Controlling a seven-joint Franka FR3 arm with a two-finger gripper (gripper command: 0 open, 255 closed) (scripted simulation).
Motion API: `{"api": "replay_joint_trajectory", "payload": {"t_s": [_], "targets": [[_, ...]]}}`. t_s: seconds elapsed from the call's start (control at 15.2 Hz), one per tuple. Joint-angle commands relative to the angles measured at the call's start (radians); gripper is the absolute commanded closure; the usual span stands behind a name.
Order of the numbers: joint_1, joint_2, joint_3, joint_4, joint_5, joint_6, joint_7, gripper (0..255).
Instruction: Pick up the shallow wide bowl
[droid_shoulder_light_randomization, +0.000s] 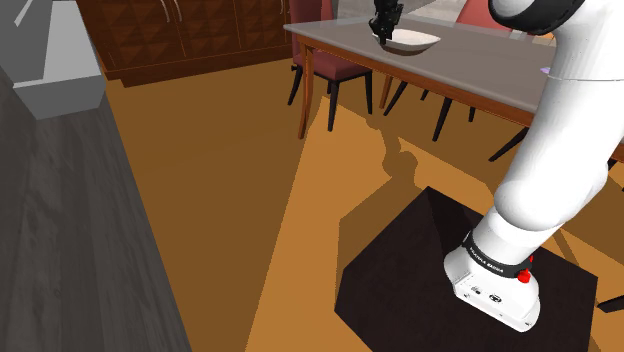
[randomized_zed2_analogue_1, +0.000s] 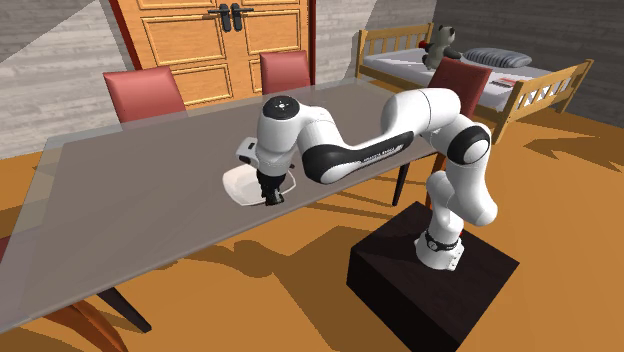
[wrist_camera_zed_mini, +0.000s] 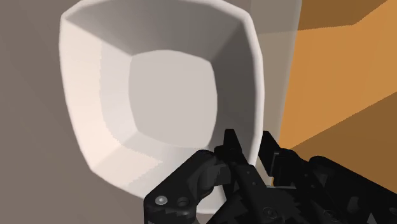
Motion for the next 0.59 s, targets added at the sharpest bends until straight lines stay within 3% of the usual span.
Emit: {"api": "replay_joint_trajectory", "payload": {"t_s": [0.0, 0.33, 0.53], "targets": [[0.0, 0.001, 0.0, -0.002, 0.001, 0.0, 0.0, 255], [0.0, 0.0, 0.0, 0.002, 0.001, -0.004, -0.001, 255], [-0.001, 0.012, 0.0, 0.058, 0.005, -0.046, -0.015, 255]]}}
